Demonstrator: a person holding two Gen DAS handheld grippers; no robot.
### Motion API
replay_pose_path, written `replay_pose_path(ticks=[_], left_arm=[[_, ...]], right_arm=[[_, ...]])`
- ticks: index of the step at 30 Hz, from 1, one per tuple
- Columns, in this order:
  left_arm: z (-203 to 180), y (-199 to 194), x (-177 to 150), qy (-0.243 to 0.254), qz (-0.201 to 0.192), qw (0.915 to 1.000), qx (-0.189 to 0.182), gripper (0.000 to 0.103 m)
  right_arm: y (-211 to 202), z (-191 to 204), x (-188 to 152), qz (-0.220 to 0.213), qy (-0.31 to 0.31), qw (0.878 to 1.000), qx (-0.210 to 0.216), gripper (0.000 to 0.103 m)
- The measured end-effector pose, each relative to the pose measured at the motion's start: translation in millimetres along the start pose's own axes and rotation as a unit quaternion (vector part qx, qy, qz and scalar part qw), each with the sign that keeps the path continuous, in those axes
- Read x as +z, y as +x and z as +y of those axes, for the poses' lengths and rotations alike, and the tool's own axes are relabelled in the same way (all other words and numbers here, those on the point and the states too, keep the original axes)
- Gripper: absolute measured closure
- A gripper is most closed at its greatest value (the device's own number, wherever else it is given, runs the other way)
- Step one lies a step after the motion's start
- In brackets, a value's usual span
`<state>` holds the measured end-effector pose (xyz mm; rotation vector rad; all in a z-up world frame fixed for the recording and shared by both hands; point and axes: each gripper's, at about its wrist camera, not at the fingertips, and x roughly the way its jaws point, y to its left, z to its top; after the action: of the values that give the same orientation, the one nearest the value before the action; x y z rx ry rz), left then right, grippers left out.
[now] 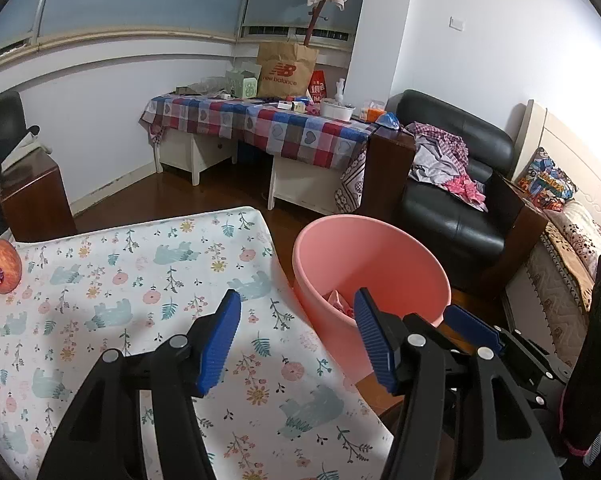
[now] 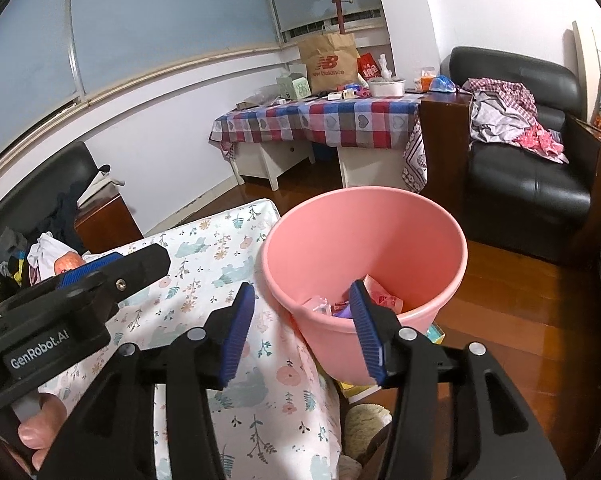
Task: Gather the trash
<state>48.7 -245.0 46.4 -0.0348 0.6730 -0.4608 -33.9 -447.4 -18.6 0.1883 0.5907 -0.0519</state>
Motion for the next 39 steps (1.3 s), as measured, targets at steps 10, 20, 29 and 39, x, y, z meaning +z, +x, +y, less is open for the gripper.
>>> replay_pose_path(ticks=[10,20,29,39], left_arm=[[3,-8,-1,-0.002,-0.005,1.0000,0.001,0.045],[5,-12,-3,-0.003,-0.006,1.0000,0.001,0.045],[5,-11,-3,-0.003,-0.006,1.0000,0.002,0.045],[5,-11,-5,-0.003,-0.005,1.0000,0.002,0.045]], right_arm=[[-5,9,-1,-0.004,-0.010,1.000,-0.001,0.053],[-5,13,-2,-0.001,-0.016,1.000,-0.001,0.053],[-2,14,-3,0.002,-0.017,1.000,-0.001,0.053],[2,14,-3,0.004,-0.016,1.000,-0.001,0.053]])
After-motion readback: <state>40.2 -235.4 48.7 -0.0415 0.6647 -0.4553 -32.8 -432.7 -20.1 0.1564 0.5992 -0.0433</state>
